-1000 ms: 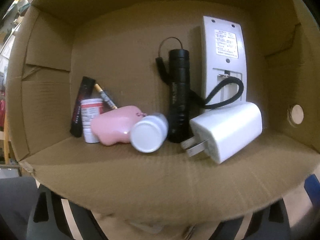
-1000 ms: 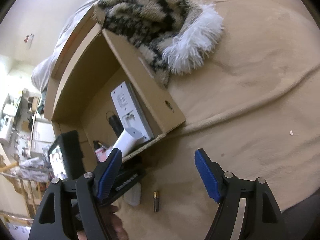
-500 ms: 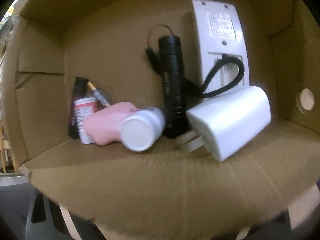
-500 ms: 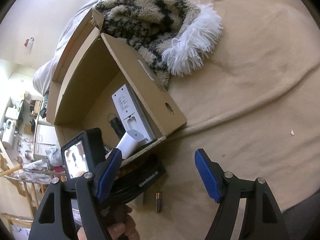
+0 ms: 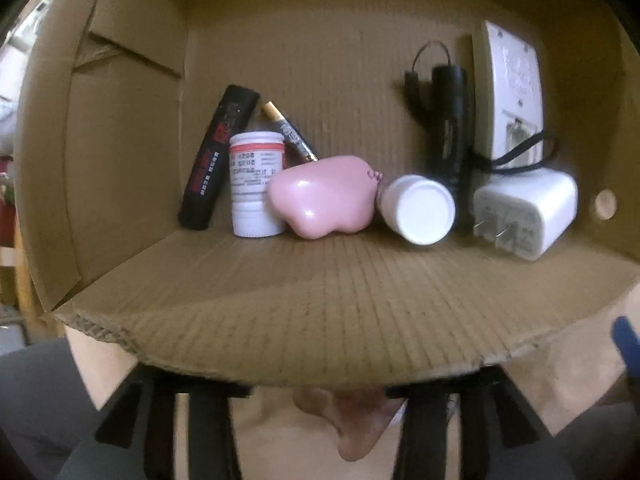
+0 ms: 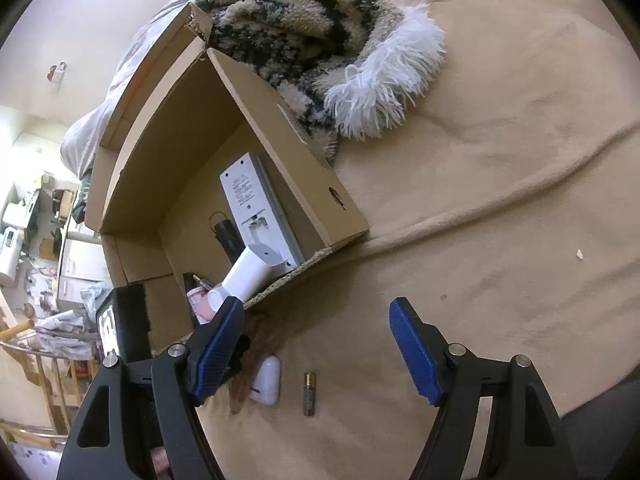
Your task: Organize rigid objects
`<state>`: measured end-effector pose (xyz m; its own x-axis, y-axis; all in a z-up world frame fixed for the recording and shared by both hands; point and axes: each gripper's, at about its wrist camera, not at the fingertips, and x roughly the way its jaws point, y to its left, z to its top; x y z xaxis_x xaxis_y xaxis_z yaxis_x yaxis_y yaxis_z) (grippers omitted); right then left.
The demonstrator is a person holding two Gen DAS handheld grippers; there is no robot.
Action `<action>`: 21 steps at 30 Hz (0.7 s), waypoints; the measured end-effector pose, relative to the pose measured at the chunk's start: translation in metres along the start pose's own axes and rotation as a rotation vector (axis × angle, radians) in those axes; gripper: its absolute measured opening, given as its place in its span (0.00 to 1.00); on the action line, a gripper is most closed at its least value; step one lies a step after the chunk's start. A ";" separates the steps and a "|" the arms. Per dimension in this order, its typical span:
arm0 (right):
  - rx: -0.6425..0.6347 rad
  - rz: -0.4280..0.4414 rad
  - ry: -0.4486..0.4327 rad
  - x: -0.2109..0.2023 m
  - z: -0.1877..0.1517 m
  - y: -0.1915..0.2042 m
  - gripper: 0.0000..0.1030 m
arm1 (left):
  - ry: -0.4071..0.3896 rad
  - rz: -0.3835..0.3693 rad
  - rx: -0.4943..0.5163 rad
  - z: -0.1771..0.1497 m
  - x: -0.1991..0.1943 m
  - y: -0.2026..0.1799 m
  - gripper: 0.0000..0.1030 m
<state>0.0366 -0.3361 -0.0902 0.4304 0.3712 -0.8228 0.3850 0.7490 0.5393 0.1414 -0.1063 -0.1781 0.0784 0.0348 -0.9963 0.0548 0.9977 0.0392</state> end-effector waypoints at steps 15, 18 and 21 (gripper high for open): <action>0.035 0.054 0.008 0.001 0.005 -0.004 0.77 | 0.037 -0.003 -0.101 0.018 -0.009 -0.041 0.80; 0.049 0.073 0.011 0.001 0.006 -0.005 0.77 | 0.094 -0.016 -0.152 0.024 0.001 -0.048 0.82; 0.044 0.081 0.010 0.002 0.007 -0.001 0.77 | 0.176 0.001 -0.110 0.009 0.019 -0.076 0.94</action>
<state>0.0430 -0.3396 -0.0908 0.4534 0.4357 -0.7776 0.3846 0.6914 0.6116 0.1472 -0.1815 -0.1996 -0.0971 0.0362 -0.9946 -0.0551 0.9976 0.0416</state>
